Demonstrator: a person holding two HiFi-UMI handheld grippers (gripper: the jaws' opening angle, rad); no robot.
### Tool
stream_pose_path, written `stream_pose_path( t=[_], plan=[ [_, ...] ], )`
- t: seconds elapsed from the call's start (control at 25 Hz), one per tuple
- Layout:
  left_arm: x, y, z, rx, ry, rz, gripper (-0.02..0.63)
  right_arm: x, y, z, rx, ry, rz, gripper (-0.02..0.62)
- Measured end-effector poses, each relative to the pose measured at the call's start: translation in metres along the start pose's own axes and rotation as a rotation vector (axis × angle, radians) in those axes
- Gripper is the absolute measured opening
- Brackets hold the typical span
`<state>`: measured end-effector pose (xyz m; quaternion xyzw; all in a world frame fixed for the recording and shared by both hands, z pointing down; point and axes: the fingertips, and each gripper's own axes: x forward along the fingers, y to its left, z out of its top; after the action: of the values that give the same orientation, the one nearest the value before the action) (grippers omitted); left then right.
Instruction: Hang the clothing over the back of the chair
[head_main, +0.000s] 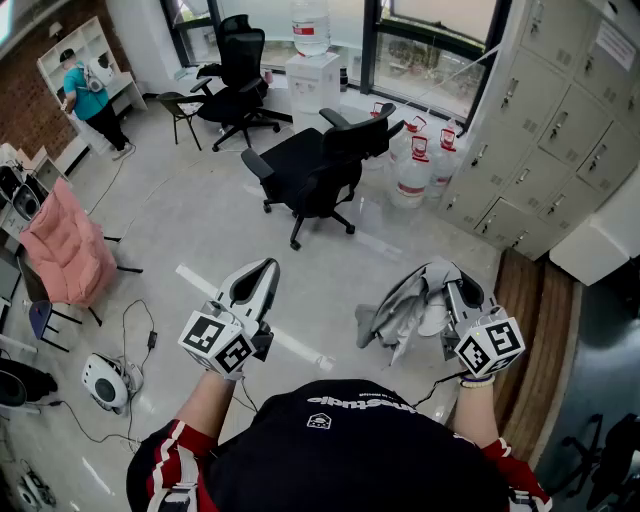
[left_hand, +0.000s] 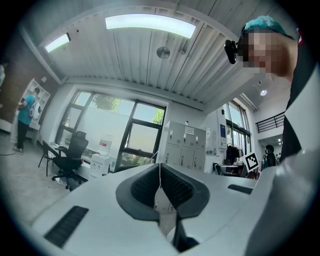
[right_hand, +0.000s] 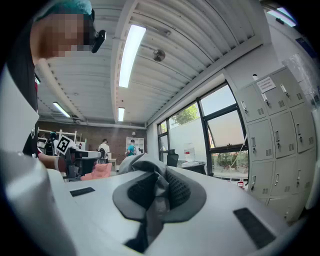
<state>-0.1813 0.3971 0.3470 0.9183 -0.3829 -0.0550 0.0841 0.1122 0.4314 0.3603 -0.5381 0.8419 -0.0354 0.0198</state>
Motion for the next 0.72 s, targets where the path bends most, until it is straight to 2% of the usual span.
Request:
stream_pose_path(
  t=[0.4, 0.72],
  plan=[
    [0.01, -0.007, 0.0, -0.005, -0.008, -0.003, 0.026, 0.002, -0.008, 0.0, 0.006, 0.01, -0.001, 0.028],
    [0.018, -0.008, -0.004, -0.011, -0.007, 0.011, 0.026, 0.005, -0.014, 0.005, 0.031, -0.029, 0.033, 0.028]
  ],
)
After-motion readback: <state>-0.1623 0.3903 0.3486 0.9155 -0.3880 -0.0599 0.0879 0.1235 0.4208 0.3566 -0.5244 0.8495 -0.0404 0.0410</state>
